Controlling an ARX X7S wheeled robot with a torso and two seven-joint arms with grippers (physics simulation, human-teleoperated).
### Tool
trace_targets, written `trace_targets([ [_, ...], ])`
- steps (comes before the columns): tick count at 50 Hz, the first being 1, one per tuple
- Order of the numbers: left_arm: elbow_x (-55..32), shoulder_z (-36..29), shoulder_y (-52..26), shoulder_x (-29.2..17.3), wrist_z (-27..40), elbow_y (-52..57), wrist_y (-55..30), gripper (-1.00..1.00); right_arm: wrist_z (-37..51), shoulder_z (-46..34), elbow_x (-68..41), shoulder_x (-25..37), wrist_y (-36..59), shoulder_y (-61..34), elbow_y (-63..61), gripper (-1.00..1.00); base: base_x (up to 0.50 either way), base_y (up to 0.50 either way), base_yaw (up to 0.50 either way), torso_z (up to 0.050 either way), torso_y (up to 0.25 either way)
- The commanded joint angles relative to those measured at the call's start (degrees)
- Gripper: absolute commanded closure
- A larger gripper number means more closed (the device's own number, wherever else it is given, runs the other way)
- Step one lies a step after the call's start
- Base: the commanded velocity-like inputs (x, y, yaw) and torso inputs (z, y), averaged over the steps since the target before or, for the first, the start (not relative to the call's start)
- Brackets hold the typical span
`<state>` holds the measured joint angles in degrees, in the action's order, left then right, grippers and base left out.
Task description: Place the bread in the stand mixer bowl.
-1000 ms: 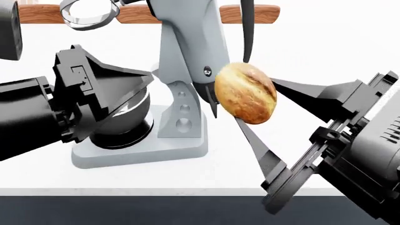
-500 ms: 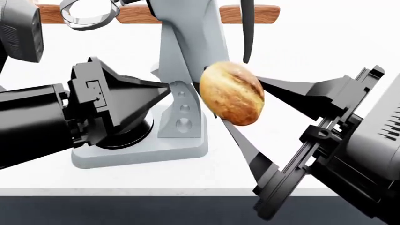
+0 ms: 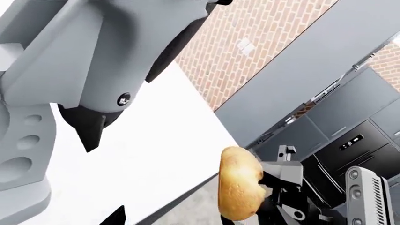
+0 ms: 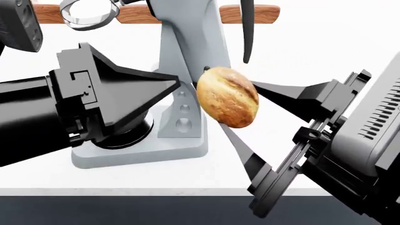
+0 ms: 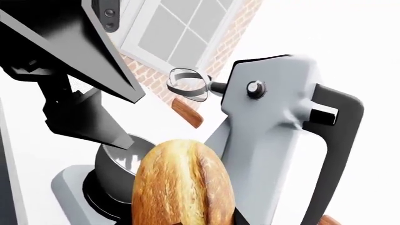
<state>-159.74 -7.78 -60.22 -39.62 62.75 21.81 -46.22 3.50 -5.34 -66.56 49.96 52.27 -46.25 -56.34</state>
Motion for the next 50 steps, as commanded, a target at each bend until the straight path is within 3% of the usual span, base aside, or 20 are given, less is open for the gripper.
trace_targets([
  [1,-1.42,-1.49,-2.19,0.35,-0.09,0.23,0.2,-1.0,-0.73,-0.82,1.77,-0.03,-0.57,0.09,0.08,1.0,0.0,0.0,0.0,0.0,0.0],
  [18,1.24,-5.05,-2.71,3.73,-1.92,-1.96,-1.69,-1.0,-2.0,-4.94,6.18,-1.69,-0.88,0.35,1.24,1.0,0.0,0.0,0.0,0.0,0.0],
  [50,2.74,-6.39,-2.74,4.96,-4.51,-3.36,-2.93,-1.0,-2.28,-6.92,7.48,-1.75,-2.26,0.42,1.32,1.0,0.0,0.0,0.0,0.0,0.0],
])
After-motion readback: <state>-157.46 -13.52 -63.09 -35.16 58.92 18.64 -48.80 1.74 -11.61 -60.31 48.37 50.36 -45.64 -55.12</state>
